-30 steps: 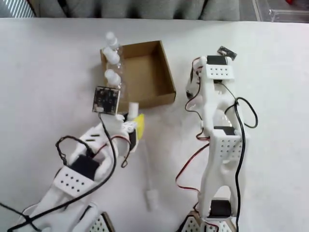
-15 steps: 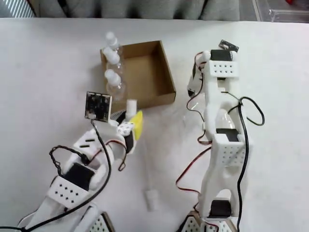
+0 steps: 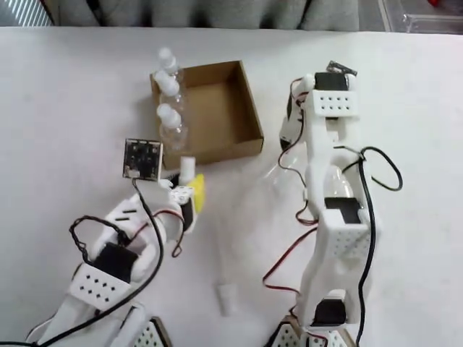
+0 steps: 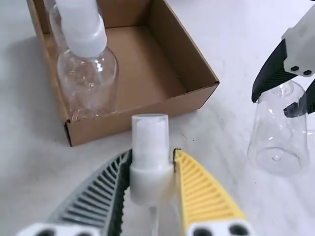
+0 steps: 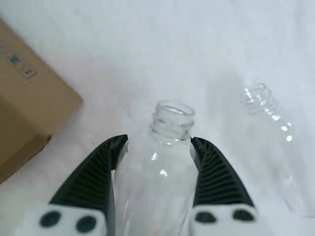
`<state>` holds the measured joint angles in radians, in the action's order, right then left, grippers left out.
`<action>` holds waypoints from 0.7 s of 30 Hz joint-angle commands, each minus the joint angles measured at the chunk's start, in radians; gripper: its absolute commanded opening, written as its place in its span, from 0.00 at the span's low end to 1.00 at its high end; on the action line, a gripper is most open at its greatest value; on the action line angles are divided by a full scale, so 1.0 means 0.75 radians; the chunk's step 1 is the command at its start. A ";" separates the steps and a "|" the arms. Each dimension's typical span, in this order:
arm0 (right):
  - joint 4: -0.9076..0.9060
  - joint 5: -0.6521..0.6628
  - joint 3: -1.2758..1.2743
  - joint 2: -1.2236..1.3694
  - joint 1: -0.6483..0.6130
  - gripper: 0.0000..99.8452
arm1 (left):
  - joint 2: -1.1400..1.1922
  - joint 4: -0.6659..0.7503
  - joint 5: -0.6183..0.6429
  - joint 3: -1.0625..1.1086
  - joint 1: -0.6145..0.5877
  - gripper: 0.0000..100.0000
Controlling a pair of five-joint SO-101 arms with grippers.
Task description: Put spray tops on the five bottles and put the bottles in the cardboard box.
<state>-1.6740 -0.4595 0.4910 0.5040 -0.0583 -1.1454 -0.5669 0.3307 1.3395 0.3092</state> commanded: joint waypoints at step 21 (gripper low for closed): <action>0.629 0.196 -1.023 -1.006 -0.294 0.02 | -0.026 -0.415 -0.018 -0.325 -0.169 0.02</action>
<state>-1.2352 -0.3705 -0.2624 -0.1649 -0.2409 -1.1454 -0.7956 0.3307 1.1937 0.2048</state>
